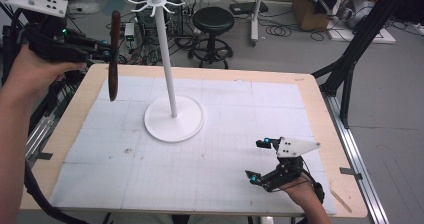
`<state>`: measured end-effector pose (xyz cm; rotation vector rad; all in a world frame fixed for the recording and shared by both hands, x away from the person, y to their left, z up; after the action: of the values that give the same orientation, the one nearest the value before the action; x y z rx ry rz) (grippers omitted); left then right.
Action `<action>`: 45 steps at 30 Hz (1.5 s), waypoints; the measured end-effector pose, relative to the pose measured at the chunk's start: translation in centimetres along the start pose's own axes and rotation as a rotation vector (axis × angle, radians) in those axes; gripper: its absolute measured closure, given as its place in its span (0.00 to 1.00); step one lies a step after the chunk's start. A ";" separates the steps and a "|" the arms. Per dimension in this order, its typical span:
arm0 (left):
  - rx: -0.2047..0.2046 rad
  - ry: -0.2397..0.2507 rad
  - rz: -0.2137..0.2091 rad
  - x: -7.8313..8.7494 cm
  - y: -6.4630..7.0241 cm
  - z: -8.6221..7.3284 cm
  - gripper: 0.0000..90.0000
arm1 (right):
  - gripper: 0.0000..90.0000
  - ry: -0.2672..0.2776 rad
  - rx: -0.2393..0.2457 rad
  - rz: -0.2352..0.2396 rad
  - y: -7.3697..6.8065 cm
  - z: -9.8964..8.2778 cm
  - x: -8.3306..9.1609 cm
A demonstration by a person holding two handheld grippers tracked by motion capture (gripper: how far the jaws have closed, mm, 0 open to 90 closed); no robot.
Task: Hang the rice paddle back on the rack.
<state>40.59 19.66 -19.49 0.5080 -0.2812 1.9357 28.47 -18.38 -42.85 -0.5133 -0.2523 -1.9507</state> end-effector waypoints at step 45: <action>0.031 -0.051 0.055 -1.8 -0.9 2.0 0.87 | 0.00 0.004 0.006 0.000 0.1 0.1 0.1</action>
<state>42.44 17.73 -18.55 0.5758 -0.3008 1.9854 28.52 -18.44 -42.76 -0.5051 -0.2555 -1.9506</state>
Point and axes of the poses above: each handheld gripper's, and its own axes: x roughly backward along the jaws, z roughly out of its top, y roughly to its right, the point moved 9 cm from there along -x, roughly forward along the jaws, and after that the axes turned 3 degrees about -y, right-handed, at the moved point
